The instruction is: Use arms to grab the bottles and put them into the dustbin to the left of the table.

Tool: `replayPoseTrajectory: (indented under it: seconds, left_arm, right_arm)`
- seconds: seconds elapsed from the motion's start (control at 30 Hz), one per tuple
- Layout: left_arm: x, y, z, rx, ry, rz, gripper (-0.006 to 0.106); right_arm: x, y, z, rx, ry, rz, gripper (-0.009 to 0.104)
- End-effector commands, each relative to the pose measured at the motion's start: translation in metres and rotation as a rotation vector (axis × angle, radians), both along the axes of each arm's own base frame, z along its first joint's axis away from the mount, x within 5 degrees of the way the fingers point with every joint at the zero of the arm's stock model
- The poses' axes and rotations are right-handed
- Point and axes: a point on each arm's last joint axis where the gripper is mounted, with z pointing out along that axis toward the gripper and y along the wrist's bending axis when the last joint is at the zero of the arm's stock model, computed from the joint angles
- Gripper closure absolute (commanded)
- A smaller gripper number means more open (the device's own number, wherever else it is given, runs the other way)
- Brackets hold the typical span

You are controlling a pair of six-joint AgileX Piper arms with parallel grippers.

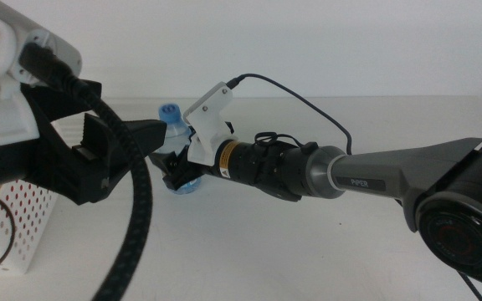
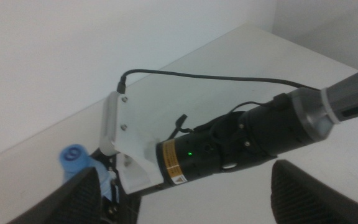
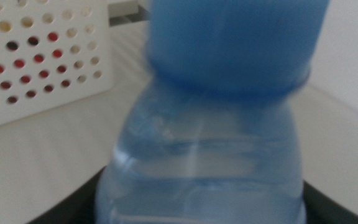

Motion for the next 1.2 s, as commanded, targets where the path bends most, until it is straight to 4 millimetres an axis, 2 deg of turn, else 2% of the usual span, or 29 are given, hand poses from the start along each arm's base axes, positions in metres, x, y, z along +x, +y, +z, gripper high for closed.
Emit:
replayPoseTrajectory:
  seconds: [0.0,0.13,0.27,0.4,0.67,0.93,1.03,1.17]
  left_arm:
    - [0.0,0.001,0.017,-0.076,-0.075,0.027,0.01]
    - [0.0,0.001,0.017,-0.076,-0.075,0.027,0.01]
    - [0.0,0.001,0.017,-0.076,-0.075,0.027,0.01]
    - [0.0,0.001,0.017,-0.076,-0.075,0.027,0.01]
    - [0.0,0.001,0.017,-0.076,-0.075,0.027,0.01]
    - [0.0,0.001,0.017,-0.076,-0.075,0.027,0.01]
    - [0.0,0.001,0.017,-0.076,-0.075,0.027,0.01]
    - [0.0,0.001,0.017,-0.076,-0.075,0.027,0.01]
  right_arm:
    - [-0.006,-0.001,0.043,0.062,-0.068,0.013,0.024]
    - [-0.014,-0.007,0.05,0.058,-0.063,0.012,0.01]
    - [-0.026,-0.017,0.066,0.075,-0.045,0.006,0.011]
    - [-0.053,-0.037,0.083,0.086,0.005,0.003,0.014]
    - [-0.137,-0.104,0.137,0.089,0.031,0.003,0.021]
    - [-0.208,-0.183,0.195,0.078,-0.063,-0.177,0.021]
    - [-0.232,-0.21,0.201,0.088,-0.085,-0.248,0.021]
    - [-0.257,-0.24,0.197,0.083,-0.053,-0.335,0.021]
